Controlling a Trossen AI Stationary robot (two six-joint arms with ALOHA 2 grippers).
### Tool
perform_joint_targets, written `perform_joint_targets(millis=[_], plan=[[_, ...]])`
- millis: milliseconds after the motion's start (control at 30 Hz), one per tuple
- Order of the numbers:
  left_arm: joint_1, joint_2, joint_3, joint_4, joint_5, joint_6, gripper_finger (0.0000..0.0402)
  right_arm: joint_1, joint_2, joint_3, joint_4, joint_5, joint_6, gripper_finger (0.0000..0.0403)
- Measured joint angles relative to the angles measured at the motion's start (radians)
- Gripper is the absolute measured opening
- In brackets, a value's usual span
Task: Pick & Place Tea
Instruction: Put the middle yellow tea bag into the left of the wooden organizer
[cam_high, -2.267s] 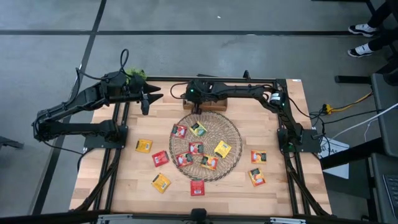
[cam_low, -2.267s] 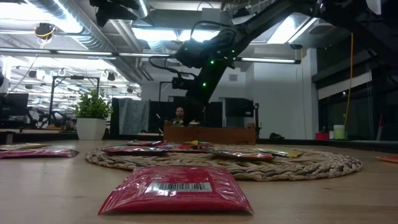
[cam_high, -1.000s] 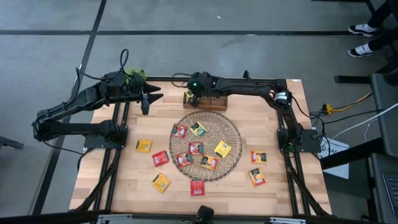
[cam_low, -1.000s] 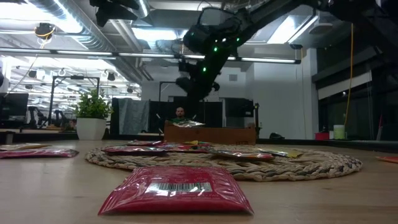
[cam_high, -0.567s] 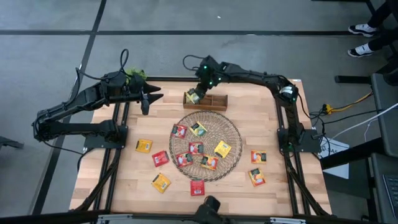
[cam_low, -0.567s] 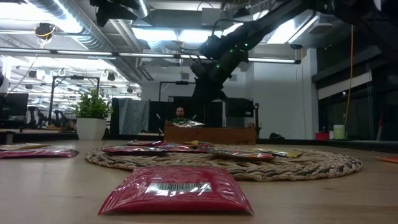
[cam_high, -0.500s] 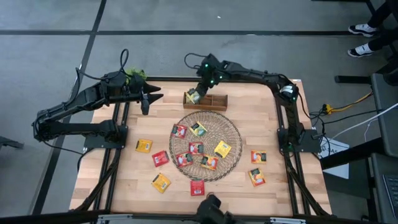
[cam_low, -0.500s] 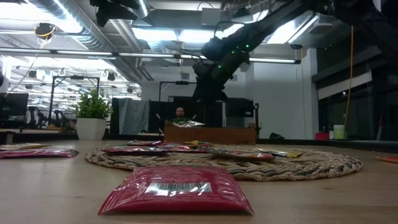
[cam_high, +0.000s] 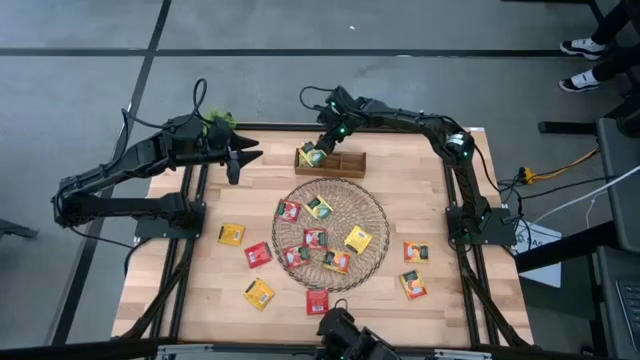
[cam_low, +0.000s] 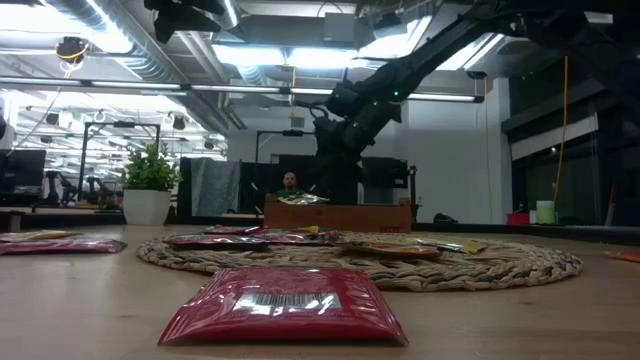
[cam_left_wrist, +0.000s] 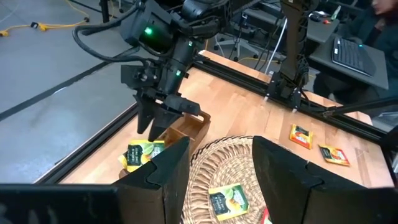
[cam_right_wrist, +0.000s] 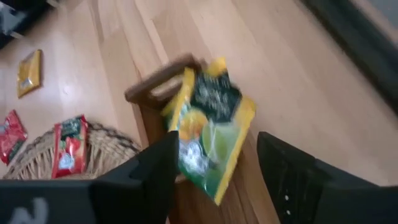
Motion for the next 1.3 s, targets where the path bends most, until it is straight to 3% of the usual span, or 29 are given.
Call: perform_joint_targets(millis=[367,833,933,1100,1300], plan=[[0.0,0.0,0.0,0.0,0.0,0.0,0.0169,0.0,0.0,0.0,-0.005,0.001,-0.016,0.0157],[0.0,0.0,0.0,0.0,0.006,-0.021,0.0169,0.001,0.045,-0.001,-0.018,0.0,0.009,0.0173],[0.0,0.0,0.0,0.001,0.007,-0.023,0.0169,0.001,0.045,-0.001,-0.014,0.0,0.004,0.0133],[0.0,0.0,0.0,0.001,0.007,-0.023,0.0169,0.001,0.045,-0.001,-0.011,-0.001,-0.008,0.0016],[0.0,0.0,0.0,0.001,0.007,-0.023,0.0169,0.001,0.042,-0.001,-0.012,-0.023,-0.009,0.0005]])
